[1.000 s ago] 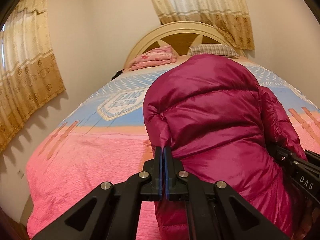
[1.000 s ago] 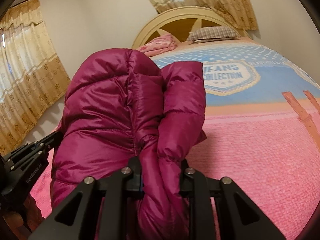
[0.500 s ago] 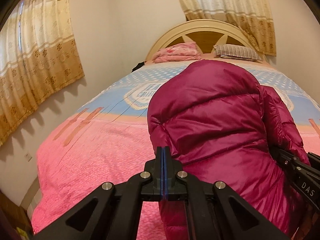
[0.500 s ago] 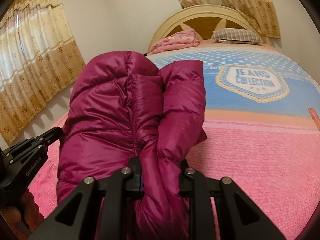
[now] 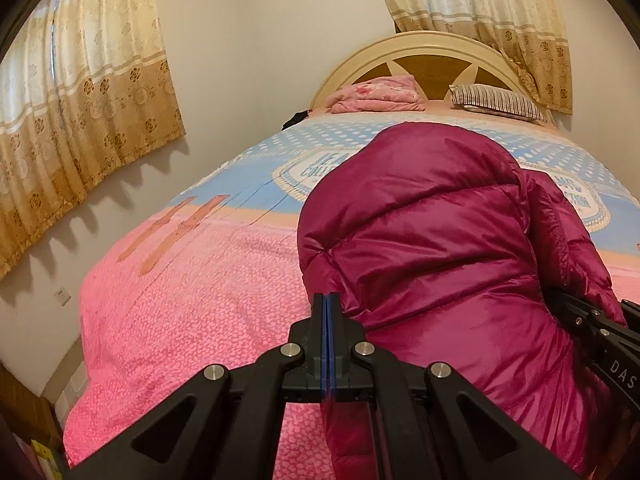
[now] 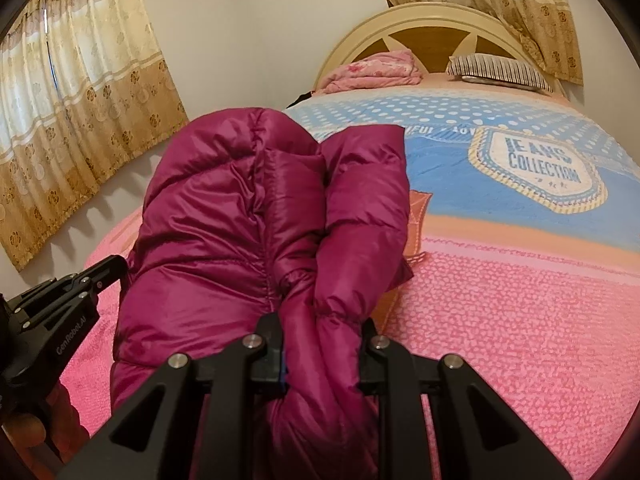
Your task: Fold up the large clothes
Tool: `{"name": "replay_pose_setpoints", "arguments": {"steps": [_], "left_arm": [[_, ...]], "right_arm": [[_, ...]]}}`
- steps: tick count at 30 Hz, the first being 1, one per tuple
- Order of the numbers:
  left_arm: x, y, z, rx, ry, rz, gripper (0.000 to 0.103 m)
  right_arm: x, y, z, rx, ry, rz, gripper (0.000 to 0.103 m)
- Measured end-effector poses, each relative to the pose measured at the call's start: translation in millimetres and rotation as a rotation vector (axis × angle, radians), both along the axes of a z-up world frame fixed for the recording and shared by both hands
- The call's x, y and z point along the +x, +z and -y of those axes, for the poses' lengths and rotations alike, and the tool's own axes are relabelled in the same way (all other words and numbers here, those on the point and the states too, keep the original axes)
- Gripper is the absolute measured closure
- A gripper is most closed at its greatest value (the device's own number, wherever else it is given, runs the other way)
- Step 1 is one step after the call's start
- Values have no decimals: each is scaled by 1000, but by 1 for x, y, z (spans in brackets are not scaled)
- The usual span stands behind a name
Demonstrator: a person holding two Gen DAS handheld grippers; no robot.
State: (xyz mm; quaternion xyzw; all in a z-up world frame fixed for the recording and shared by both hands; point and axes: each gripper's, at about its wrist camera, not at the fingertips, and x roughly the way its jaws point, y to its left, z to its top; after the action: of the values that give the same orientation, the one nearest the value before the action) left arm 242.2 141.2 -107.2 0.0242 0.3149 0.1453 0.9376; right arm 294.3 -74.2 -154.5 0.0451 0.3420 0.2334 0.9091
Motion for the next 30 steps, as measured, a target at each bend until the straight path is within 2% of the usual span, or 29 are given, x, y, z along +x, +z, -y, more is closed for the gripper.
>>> {"name": "replay_pose_setpoints", "arguments": {"steps": [6,17,23,30], "left_arm": [[8,-17,-12,-11,25,-37,103],[19,-35,-15,-4,34,-61,103],[24,-46,-19,-35,39,-86,103],[30,-57,-17,-35,42,-114,102]], "right_arm": [[7,-9,-7,-24,-3,-28,81],[14,-22,-13,-60,-9,-45,81],[15,-26,-17,-81,-11,-49,81],[17,-32,-18,-89,-25,-63,79]]}}
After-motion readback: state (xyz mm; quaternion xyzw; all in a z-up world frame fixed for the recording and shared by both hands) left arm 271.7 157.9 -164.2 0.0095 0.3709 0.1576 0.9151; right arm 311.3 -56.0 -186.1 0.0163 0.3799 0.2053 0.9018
